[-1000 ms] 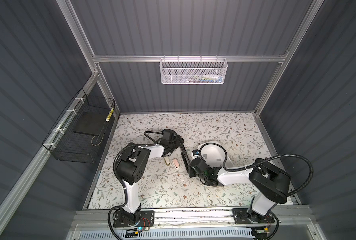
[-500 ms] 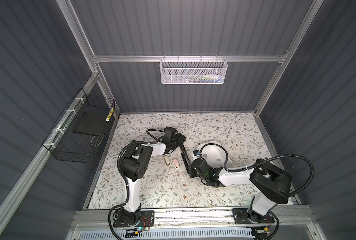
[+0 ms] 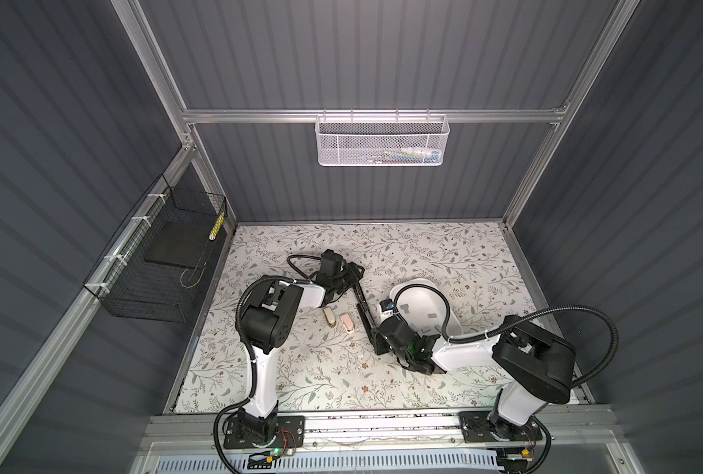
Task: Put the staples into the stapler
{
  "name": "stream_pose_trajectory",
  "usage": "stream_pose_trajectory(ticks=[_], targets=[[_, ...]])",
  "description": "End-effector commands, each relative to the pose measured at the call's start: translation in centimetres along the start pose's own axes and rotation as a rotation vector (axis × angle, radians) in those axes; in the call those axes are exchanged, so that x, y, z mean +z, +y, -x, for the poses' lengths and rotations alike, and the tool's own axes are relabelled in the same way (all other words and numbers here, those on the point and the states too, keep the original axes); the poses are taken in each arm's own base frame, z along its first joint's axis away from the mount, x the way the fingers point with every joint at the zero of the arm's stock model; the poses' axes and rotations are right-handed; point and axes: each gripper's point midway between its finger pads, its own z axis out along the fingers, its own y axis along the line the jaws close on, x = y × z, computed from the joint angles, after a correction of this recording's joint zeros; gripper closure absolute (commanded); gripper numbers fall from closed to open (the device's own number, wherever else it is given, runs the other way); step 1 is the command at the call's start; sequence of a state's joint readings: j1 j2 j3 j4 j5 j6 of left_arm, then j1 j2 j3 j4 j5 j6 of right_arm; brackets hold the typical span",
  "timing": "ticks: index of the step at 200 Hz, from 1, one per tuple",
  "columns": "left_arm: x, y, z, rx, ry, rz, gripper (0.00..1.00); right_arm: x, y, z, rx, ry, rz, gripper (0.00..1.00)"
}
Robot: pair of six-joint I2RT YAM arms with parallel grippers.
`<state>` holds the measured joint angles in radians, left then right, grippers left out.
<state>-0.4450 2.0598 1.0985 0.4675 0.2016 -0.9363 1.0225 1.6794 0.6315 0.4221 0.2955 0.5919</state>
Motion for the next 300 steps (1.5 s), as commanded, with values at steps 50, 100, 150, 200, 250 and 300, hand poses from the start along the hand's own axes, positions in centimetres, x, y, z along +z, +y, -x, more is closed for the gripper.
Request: stream_pose_trajectory(ticks=[50, 100, 150, 200, 250, 300], targets=[[-2.9, -5.4, 0.8, 0.23, -0.099, -0.286, 0.49, 0.2, -0.3, -1.6, -0.128, -0.025, -0.015, 0.97], [-5.5, -8.1, 0.1, 0.351, -0.177, -0.502, 0.49, -0.2, 0.0, -1.4, -0.146, -0.069, -0.003, 0.93], [-6.5, -9.1, -0.1, 0.443, -0.178, -0.516, 0.5, -0.6, -0.3, -1.4, -0.158, -0.079, -0.011, 0.91], [-7.4, -9.5, -1.1, 0.531, -0.197, -0.589, 0.53, -0.7, -0.4, -1.5, -0.148, -0.086, -0.005, 0.9], [-8.7, -8.8, -2.2, 0.686, -0.23, -0.57, 0.54, -0.8, -0.6, -1.4, -0.135, -0.097, -0.008, 0.88], [-10.0, -9.0, -3.8, 0.815, -0.222, -0.604, 0.51, -0.8, -0.7, -1.4, -0.132, -0.104, -0.008, 0.88]])
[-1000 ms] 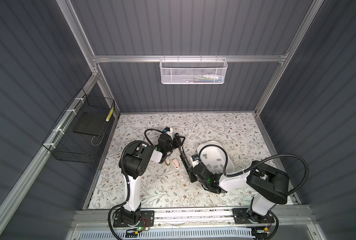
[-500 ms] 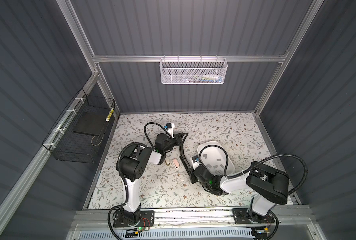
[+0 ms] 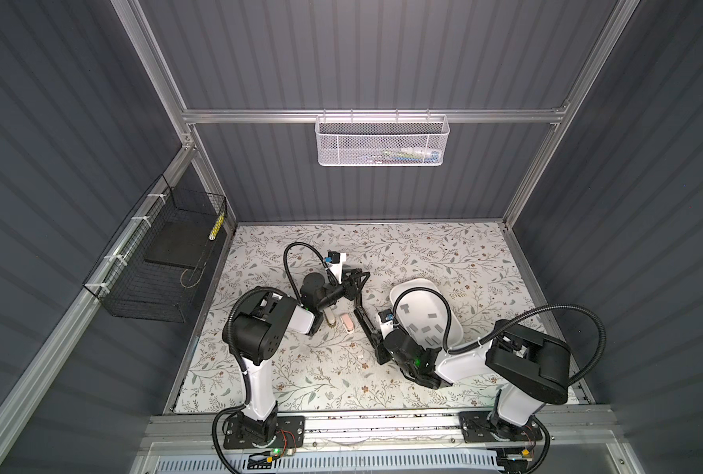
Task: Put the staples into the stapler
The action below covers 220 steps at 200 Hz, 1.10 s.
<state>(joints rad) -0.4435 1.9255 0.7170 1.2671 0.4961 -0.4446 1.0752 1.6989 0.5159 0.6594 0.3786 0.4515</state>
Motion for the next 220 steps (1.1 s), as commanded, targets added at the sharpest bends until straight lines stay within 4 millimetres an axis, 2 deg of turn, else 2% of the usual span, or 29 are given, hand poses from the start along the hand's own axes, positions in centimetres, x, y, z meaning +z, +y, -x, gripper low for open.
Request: stream_pose_trajectory(ticks=[1, 45, 64, 98, 147, 196, 220], targets=[[-0.4, -1.7, -0.2, 0.119, 0.01, -0.064, 0.51, -0.2, -0.8, -0.8, 0.004, 0.012, -0.026, 0.87], [-0.7, -3.0, -0.8, 0.167, 0.021, -0.13, 0.48, -0.1, -0.7, -0.8, 0.004, 0.012, -0.025, 0.87], [-1.2, -3.4, -1.0, 0.204, 0.02, -0.136, 0.37, -0.2, -0.8, -0.8, 0.006, 0.01, -0.025, 0.87], [-1.6, -3.8, -1.5, 0.263, 0.043, -0.124, 0.29, -0.3, -0.9, -0.9, 0.003, 0.002, -0.023, 0.87], [-2.6, -4.0, -2.9, 0.323, 0.044, -0.121, 0.26, -0.3, -1.0, -0.8, 0.008, -0.007, -0.024, 0.87], [-3.1, -4.0, -3.3, 0.367, 0.026, -0.12, 0.25, -0.6, -1.3, -0.8, 0.019, -0.025, -0.027, 0.86], [-3.6, -4.3, -3.5, 0.394, 0.01, -0.13, 0.25, -0.6, -1.5, -0.9, 0.021, -0.03, -0.033, 0.81]])
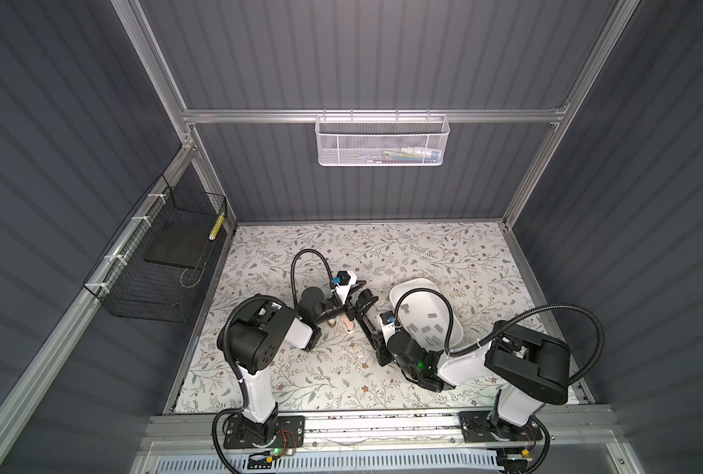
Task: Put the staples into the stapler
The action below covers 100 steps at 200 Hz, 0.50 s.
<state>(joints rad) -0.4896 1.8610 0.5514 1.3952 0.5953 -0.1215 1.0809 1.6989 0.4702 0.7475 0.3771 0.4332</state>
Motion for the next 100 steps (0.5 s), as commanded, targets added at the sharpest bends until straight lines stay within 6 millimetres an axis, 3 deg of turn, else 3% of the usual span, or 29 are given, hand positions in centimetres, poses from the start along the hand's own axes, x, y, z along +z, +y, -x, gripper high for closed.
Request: stream_pose_trajectory(ticks=[1, 100], targets=[[-0.9, 0.2, -0.9, 0.056, -0.002, 0.017, 0.25, -0.2, -1.5, -0.8, 0.025, 0.004, -0.056, 0.81], [-1.4, -1.5, -1.4, 0.137, -0.011, -0.056, 0.15, -0.4, -2.0, -0.9, 0.033, -0.04, -0.059, 0.74]])
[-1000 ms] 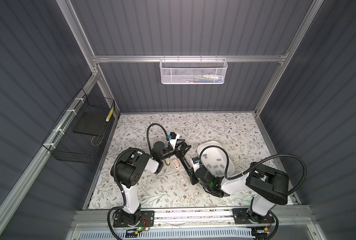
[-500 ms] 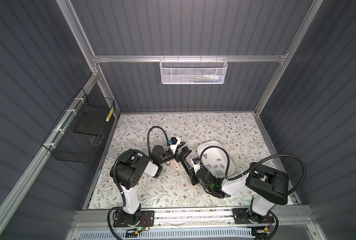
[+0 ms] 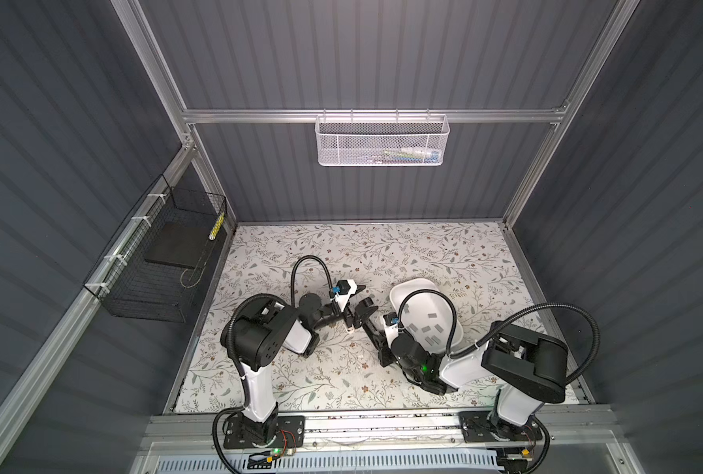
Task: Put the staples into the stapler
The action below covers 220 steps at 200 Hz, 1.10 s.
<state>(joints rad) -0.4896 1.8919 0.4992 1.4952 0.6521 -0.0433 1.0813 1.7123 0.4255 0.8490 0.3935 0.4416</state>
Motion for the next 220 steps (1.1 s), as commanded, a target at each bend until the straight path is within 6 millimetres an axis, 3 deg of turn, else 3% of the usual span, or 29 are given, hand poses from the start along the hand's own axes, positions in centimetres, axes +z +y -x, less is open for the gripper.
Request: stream_pose_trajectory(ticks=[1, 47, 80, 139, 185, 207, 220], targets=[[-0.5, 0.0, -0.4, 0.05, -0.001, 0.002, 0.14, -0.2, -1.6, -0.8, 0.007, 0.001, -0.063, 0.74], [-0.6, -0.4, -0.1, 0.055, -0.006, -0.018, 0.1, -0.2, -1.7, -1.0, 0.013, -0.003, -0.061, 0.71], [-0.6, -0.5, 0.5, 0.049, -0.017, -0.02, 0.01, -0.1, -1.6, -1.0, 0.012, -0.005, -0.057, 0.73], [-0.9, 0.3, 1.8, 0.037, -0.042, 0.04, 0.0, -0.7, -1.5, -0.4, 0.022, -0.021, -0.044, 0.72], [-2.7, 3.7, 3.1, 0.02, -0.039, 0.298, 0.06, -2.1, 0.0, 3.4, 0.033, -0.053, -0.007, 0.68], [-3.2, 5.6, 3.4, -0.016, -0.011, 0.41, 0.12, -2.2, 0.6, 5.8, 0.022, -0.058, -0.033, 0.68], [-2.9, 6.5, 2.9, -0.046, 0.05, 0.441, 0.21, -1.9, 0.7, 7.0, 0.011, -0.06, -0.056, 0.68]])
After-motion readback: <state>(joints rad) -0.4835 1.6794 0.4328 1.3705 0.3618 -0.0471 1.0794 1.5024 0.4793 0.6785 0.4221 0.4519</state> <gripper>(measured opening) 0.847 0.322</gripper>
